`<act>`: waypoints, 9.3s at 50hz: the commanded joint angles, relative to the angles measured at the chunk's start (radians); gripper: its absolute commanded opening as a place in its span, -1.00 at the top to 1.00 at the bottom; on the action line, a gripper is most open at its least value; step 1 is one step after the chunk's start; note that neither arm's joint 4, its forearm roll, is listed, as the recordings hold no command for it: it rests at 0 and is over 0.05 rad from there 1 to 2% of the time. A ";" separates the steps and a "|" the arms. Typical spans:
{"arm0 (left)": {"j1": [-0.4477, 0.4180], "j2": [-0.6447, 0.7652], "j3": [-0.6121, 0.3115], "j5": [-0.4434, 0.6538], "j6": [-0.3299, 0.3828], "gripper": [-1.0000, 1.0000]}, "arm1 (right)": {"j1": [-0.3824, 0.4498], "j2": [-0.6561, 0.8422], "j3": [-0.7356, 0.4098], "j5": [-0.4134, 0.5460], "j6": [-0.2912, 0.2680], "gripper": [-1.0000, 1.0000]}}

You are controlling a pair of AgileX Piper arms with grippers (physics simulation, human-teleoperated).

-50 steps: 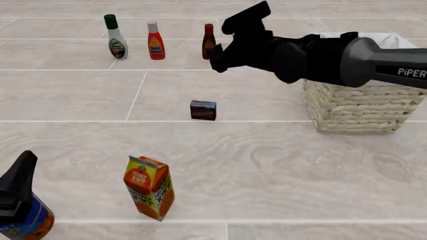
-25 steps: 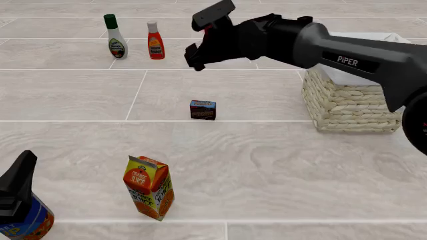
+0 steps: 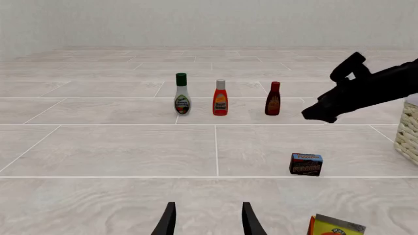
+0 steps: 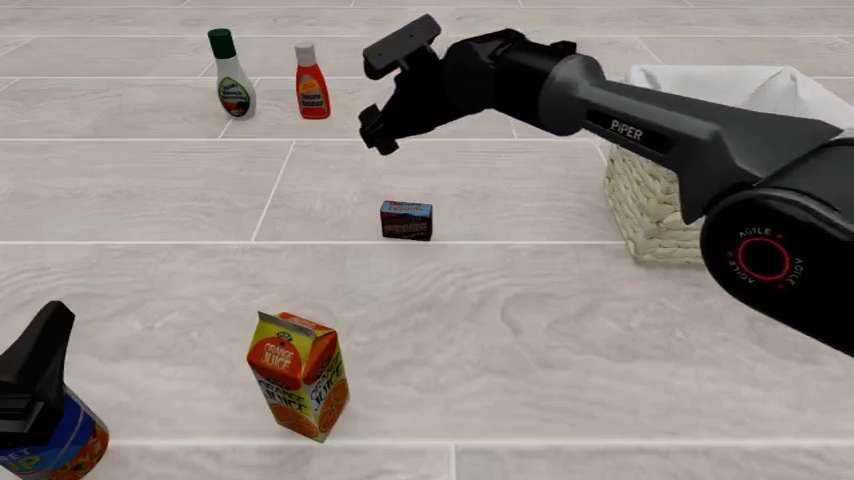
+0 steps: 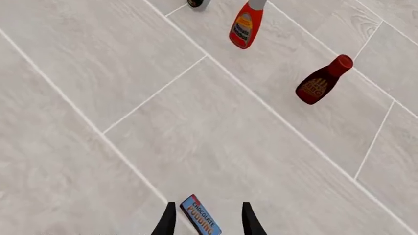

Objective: Pick the chocolate pudding and place it in the basket.

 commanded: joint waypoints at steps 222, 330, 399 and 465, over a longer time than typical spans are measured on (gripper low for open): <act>0.000 0.000 0.000 0.000 0.000 -1.00 | -0.141 -0.251 0.193 -0.109 0.092 1.00; 0.000 0.000 0.000 0.000 0.000 -1.00 | -0.761 -0.235 -0.064 0.050 0.188 1.00; 0.000 0.000 0.000 0.000 0.000 -1.00 | -0.869 -0.193 0.112 0.005 0.226 1.00; 0.000 0.000 0.000 0.000 0.000 -1.00 | -0.865 -0.159 0.229 -0.059 0.227 1.00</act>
